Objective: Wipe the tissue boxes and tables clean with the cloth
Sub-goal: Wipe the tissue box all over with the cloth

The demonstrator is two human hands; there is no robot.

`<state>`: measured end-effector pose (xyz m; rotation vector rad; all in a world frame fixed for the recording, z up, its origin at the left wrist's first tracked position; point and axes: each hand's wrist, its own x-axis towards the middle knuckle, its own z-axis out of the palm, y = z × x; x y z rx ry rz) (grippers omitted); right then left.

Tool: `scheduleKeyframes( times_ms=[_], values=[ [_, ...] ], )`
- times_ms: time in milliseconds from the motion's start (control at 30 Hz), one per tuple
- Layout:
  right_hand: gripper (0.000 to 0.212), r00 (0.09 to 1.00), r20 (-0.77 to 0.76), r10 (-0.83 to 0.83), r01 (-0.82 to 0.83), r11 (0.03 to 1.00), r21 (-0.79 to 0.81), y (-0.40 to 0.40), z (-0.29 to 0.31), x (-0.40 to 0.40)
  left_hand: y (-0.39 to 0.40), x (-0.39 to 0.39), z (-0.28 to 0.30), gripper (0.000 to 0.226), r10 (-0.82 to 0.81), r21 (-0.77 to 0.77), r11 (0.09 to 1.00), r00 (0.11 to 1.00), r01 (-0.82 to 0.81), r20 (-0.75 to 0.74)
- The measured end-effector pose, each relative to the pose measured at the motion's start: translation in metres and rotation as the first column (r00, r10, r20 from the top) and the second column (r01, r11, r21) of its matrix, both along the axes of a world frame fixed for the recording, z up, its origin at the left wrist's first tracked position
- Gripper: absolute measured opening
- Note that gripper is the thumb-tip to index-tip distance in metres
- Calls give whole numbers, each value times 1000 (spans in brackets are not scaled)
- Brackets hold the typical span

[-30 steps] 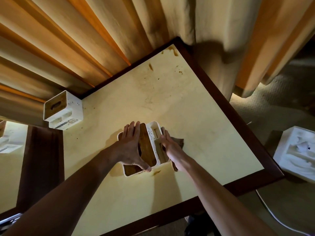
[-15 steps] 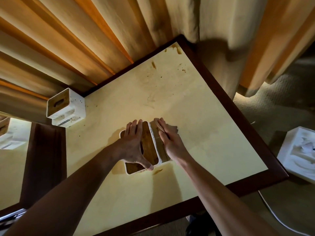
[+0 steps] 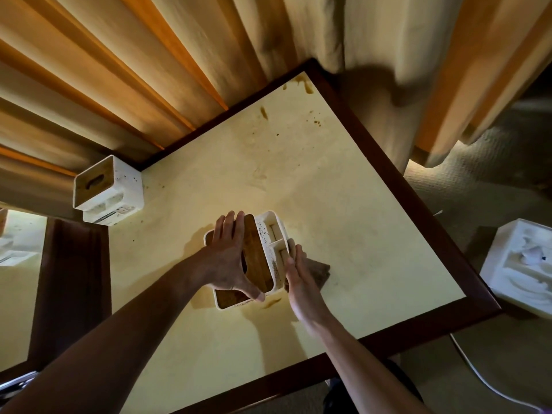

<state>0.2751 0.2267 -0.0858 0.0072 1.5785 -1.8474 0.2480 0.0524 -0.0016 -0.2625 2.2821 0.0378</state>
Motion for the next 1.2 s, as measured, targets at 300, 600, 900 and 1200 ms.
scheduleKeyframes(
  times_ms=[300, 600, 900, 1200],
  values=[
    [67, 988, 148, 51, -71, 989, 130, -23, -32, -27, 2, -1, 0, 174, -4, -12, 1000, 1000, 4, 2],
    [65, 992, 7, 124, -124, 981, 148, -37, -30, -61, 2, 0, -1, 173, 10, 7, 1000, 1000, -10, 10],
    [39, 997, -38, 74, -78, 989, -125, -32, -14, -93, -1, 0, -3, 175, 28, 22, 999, 999, -28, 19],
    [45, 997, -72, -39, 29, 991, -130, -14, -13, -47, -1, -1, -3, 174, 12, 13, 1000, 1000, -12, 28]
  ],
)
